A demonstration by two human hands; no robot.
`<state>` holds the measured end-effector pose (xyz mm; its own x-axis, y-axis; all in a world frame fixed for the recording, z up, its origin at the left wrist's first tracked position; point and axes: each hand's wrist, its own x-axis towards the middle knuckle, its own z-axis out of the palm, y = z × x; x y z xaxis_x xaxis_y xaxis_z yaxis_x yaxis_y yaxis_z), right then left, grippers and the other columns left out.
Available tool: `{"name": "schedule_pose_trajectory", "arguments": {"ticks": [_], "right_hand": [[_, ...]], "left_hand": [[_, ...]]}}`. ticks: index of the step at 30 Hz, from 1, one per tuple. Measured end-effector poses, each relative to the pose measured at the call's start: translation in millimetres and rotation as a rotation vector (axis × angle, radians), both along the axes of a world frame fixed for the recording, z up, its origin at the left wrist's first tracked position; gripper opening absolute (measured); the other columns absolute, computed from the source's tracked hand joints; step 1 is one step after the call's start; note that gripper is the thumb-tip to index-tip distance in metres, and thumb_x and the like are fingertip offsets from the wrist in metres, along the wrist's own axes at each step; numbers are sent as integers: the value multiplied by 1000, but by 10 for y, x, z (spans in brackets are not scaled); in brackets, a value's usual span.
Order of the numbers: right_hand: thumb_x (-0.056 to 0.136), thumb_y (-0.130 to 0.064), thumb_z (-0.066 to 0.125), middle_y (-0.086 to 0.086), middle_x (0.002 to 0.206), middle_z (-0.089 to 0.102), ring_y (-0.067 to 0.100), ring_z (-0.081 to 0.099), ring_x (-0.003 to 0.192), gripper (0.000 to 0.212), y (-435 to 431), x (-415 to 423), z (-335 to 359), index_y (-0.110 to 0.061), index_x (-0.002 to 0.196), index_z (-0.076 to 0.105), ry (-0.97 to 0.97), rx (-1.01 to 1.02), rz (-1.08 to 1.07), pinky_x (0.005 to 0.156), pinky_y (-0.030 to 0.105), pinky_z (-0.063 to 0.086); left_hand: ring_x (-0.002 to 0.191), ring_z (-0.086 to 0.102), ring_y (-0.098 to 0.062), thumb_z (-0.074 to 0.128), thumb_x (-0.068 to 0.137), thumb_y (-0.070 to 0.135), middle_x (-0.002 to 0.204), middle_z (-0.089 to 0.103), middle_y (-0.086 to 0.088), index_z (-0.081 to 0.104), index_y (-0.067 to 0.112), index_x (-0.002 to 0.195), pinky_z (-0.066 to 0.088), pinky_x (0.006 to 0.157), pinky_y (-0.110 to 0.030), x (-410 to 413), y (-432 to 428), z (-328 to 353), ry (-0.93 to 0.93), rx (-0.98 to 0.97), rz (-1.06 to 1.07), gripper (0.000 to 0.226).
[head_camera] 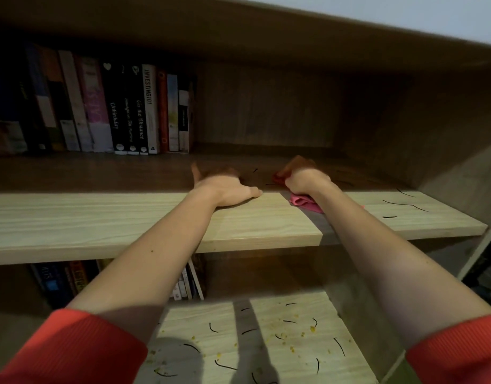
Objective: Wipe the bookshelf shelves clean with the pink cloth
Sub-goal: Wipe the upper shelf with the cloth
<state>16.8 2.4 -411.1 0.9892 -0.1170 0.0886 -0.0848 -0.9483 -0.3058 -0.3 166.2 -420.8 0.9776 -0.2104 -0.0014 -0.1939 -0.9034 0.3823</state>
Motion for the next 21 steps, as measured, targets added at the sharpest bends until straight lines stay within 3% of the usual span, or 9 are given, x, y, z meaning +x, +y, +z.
{"name": "schedule_pose_trajectory", "arguments": {"ticks": [2, 5, 9, 12, 14, 17, 21], "right_hand": [[96, -17, 44, 3, 97, 62, 16, 57, 77, 26, 68, -34, -23, -18, 114, 62, -17, 19, 77, 74, 28, 51], [95, -13, 45, 2, 107, 65, 17, 62, 88, 31, 12, -46, -18, -23, 118, 63, -26, 31, 174, 80, 31, 54], [96, -18, 45, 3, 109, 63, 11, 54, 71, 27, -169, 0, 54, -20, 118, 60, 17, 34, 9, 66, 22, 46], [96, -18, 44, 2, 90, 60, 14, 56, 70, 21, 35, -19, 12, -16, 111, 60, 16, -1, 68, 61, 25, 47], [95, -15, 44, 1, 87, 60, 16, 58, 74, 22, 173, -49, -34, -19, 108, 61, -16, -28, 187, 68, 28, 52], [95, -16, 45, 1, 99, 65, 16, 62, 82, 25, 37, 10, 3, -22, 112, 63, 10, -26, 193, 76, 30, 55], [96, -23, 47, 3, 107, 62, 15, 58, 78, 28, -102, 77, 60, -21, 120, 60, 28, -63, 45, 73, 27, 50]], "left_hand": [[125, 44, -26, 45, 86, 63, 140, 45, -7, 44, 19, 137, 35, 106, -43, 1, -16, 7, -14, 8, 2, 68], [126, 43, -26, 44, 86, 64, 141, 45, -7, 43, 18, 137, 31, 108, -44, 1, -11, 12, -24, 9, 6, 69], [131, 38, -27, 41, 86, 66, 143, 42, -7, 41, 18, 139, 17, 114, -48, 2, 7, 2, -29, 40, 15, 71], [127, 42, -26, 44, 86, 65, 141, 44, -6, 42, 19, 138, 29, 109, -43, 9, 0, 4, -15, 14, -4, 70], [122, 45, -24, 44, 86, 63, 137, 48, -4, 45, 21, 136, 32, 101, -39, 10, 3, 10, -25, -2, -23, 65], [124, 43, -25, 44, 86, 64, 139, 46, -4, 44, 21, 137, 31, 106, -42, 17, 7, 5, -24, 0, -20, 67], [131, 37, -25, 40, 86, 68, 142, 42, -1, 42, 21, 138, 12, 115, -50, 49, 18, -9, -32, 43, -6, 70]]}}
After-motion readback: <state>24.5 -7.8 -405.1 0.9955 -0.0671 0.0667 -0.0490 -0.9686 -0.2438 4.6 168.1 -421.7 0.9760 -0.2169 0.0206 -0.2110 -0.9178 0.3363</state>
